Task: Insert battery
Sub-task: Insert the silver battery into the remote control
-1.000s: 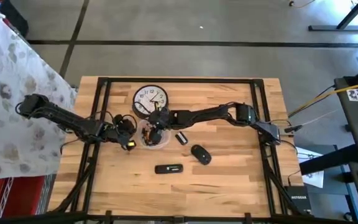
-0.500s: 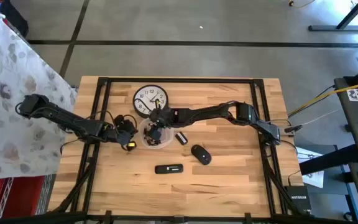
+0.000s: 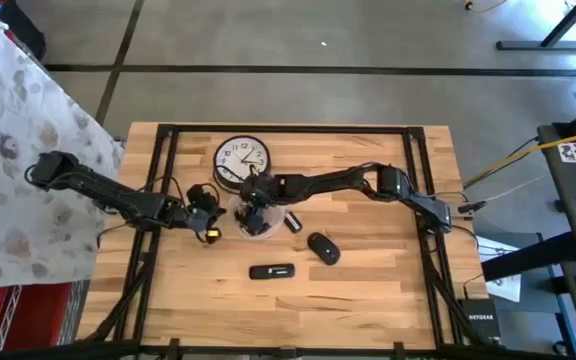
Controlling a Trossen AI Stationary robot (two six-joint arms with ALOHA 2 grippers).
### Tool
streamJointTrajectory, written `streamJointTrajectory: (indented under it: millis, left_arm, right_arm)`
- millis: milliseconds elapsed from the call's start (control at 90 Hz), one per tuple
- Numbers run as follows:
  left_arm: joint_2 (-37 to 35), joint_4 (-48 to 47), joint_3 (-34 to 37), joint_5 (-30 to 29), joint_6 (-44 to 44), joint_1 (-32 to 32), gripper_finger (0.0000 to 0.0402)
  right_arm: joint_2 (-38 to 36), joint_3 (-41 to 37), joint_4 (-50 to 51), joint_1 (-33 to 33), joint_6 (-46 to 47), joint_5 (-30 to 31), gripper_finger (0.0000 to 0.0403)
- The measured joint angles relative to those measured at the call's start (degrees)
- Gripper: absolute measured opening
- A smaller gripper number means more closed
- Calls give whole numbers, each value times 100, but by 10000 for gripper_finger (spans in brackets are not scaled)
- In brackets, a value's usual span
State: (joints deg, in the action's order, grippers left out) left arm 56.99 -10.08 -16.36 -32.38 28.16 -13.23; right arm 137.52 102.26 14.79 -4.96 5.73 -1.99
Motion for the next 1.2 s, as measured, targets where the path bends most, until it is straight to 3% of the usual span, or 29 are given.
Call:
streamJointTrajectory:
  millis: [211,478,833,1200]
  left_arm:
    - [20,-5,0,-2,-7,0,0]
    - [22,-20,0,-48,-58,0,0]
    - [-359,-365,0,-141,99,0,0]
    - [-1158,-901,-4,-413,164,-229,0]
  right_arm:
    - [-1,0,36,7,-21,-200,154]
    - [-10,9,326,12,-18,-220,15]
    - [-262,225,698,123,328,158,5]
    - [-1043,457,1517,576,294,574,1]
